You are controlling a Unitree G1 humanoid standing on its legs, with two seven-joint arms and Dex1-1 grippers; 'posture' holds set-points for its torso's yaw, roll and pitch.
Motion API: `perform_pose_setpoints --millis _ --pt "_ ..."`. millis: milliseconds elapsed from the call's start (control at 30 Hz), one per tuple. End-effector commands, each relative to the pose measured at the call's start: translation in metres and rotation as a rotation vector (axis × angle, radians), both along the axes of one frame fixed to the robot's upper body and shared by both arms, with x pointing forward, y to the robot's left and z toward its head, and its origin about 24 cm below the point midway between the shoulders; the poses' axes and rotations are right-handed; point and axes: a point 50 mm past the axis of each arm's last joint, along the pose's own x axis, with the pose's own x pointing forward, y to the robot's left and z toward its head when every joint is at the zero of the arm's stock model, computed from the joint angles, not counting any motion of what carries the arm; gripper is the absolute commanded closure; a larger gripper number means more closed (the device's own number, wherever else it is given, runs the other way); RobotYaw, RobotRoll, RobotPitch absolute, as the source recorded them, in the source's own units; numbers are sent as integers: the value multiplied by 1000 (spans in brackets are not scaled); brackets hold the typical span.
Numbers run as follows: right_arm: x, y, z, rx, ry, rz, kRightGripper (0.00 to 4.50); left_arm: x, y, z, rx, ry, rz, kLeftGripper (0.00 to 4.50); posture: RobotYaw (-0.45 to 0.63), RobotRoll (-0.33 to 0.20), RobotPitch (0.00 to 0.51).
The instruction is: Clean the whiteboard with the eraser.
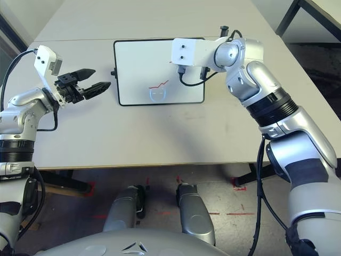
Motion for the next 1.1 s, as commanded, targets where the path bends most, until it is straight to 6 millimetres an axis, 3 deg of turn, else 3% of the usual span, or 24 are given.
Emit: perform_pose_setpoints --millis 33,667,1100 --pt "8 -1 -1 -34 9 12 4142 -4 0 -5 26 22 -7 0 -192 0 153" --pt "26 -23 8 8 65 38 4143 -7 -1 -5 28 28 -12 0 -191 0 168" --pt "34 -30 -1 11 87 15 4143 -7 -1 -4 31 29 -13 0 -187 0 172"
